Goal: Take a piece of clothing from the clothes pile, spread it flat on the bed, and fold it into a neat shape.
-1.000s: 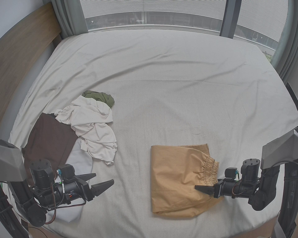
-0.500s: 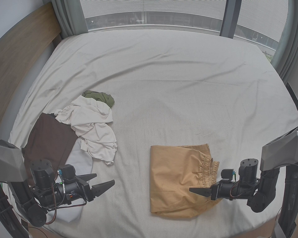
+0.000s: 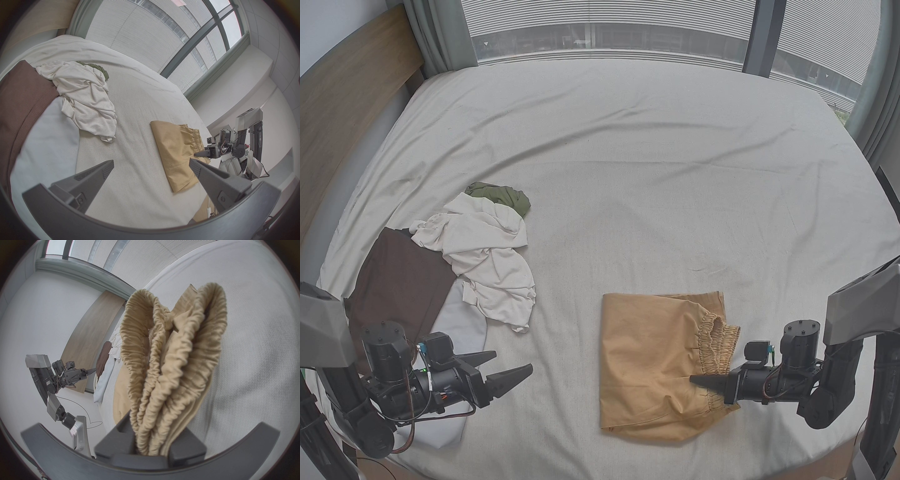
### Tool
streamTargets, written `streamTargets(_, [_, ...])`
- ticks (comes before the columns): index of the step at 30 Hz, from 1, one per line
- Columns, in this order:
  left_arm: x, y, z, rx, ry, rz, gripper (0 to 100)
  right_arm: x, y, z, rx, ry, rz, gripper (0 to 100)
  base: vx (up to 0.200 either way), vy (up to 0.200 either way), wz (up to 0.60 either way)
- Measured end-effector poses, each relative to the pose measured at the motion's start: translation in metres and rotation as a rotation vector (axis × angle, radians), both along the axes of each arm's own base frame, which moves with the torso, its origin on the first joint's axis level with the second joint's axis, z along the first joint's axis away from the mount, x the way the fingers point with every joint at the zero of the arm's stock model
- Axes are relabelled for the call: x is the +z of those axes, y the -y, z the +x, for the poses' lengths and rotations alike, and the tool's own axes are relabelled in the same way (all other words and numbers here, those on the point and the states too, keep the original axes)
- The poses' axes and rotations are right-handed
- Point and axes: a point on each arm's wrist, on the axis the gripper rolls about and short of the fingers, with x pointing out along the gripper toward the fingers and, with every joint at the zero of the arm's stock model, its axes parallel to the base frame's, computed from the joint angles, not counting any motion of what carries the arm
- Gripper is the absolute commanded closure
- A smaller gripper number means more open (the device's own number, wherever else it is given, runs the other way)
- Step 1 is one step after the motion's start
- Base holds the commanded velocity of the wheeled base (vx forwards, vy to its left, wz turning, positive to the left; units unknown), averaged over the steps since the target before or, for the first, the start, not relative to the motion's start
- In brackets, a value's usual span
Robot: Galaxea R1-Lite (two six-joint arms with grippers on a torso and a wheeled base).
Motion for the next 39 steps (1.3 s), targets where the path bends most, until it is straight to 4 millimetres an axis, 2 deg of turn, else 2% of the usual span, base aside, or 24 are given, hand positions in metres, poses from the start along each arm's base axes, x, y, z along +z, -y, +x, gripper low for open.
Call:
streamTargets(8, [0.001, 0.0, 0.0, 0.002, 0.006, -0.002, 0, 0.005, -0.006, -0.004, 0.046, 0.011, 0.018, 100, 0.0, 0.0, 0.0])
streamTargets(23, [0.003, -0.001, 0.0, 0.003, 0.014, -0.006, 0, 0.043, -0.018, 0.001, 0.064, 0.075, 0.139, 100, 0.0, 0.0, 0.0])
streamTargets(29, [0.005, -0.001, 0.0, 0.003, 0.021, -0.01, 0, 0.067, -0.026, 0.013, 0.08, 0.146, 0.211, 100, 0.0, 0.0, 0.0])
streamTargets(39, [0.007, -0.001, -0.001, 0.003, 0.031, -0.013, 0, 0.089, -0.037, 0.035, 0.08, 0.197, 0.261, 100, 0.0, 0.0, 0.0])
